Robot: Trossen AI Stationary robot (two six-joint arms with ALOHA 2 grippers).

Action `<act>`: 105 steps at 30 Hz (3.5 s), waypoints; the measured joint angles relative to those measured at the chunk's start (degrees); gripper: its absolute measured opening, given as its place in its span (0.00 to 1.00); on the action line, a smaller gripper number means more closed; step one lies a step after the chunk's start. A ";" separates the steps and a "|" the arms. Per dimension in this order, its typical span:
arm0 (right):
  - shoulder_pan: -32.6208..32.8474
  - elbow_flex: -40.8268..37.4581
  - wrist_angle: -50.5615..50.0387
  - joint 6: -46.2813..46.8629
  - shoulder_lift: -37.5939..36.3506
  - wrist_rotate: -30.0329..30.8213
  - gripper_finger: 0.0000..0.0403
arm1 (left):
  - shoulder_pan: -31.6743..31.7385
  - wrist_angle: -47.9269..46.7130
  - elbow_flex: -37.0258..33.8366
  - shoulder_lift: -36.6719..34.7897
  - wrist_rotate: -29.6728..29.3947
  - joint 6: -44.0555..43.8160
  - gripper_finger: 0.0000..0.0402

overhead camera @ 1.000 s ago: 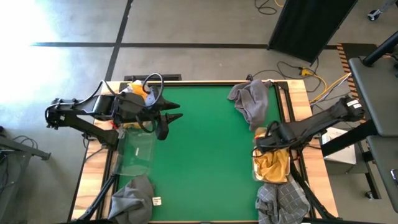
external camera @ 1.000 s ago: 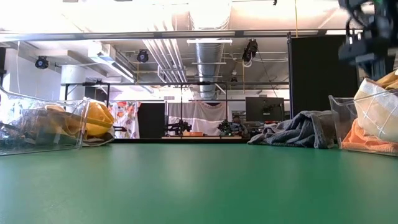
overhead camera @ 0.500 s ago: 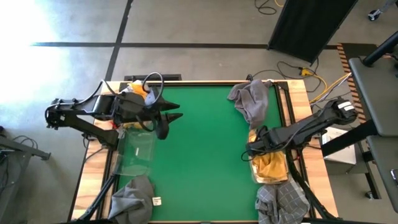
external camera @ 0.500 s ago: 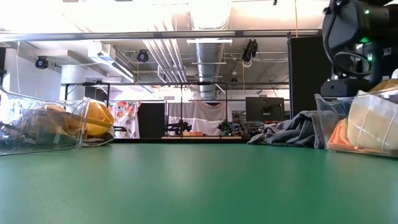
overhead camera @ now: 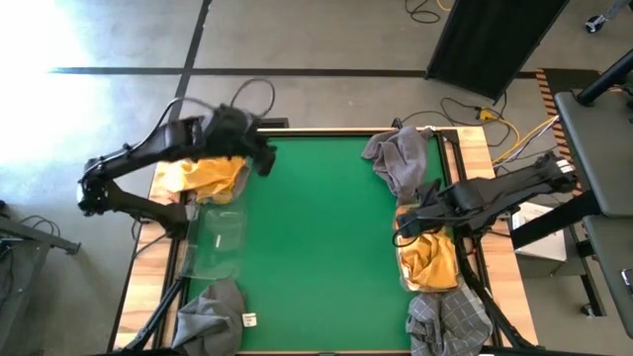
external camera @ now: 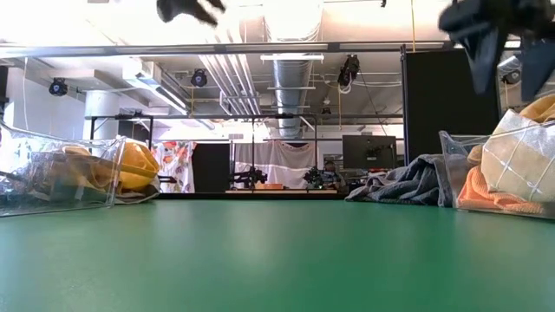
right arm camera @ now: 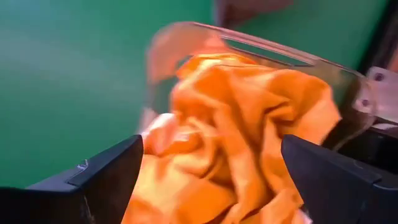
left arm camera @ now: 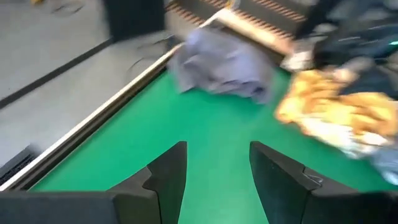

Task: Sort microfiber towel by color & place in baskets
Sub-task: Put the orange microfiber towel into the right transparent bin

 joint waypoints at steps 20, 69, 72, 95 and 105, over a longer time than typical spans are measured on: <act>5.46 4.14 7.36 0.43 3.15 5.93 0.93 | 31.03 -34.35 0.00 23.86 0.71 -1.10 0.40; 8.80 6.94 57.82 -55.63 6.38 33.34 0.93 | 3.29 31.83 -4.09 -4.02 16.32 -3.91 0.00; 6.73 11.47 57.90 -61.72 6.35 37.86 0.93 | -0.73 36.98 -2.44 -3.49 16.30 -3.87 0.00; -0.72 41.16 58.39 -86.06 21.56 14.48 0.93 | -11.33 57.02 4.23 10.22 31.54 3.64 0.00; -1.00 53.86 47.90 -85.61 29.27 11.86 0.67 | -11.33 56.46 11.18 13.39 38.70 3.62 0.00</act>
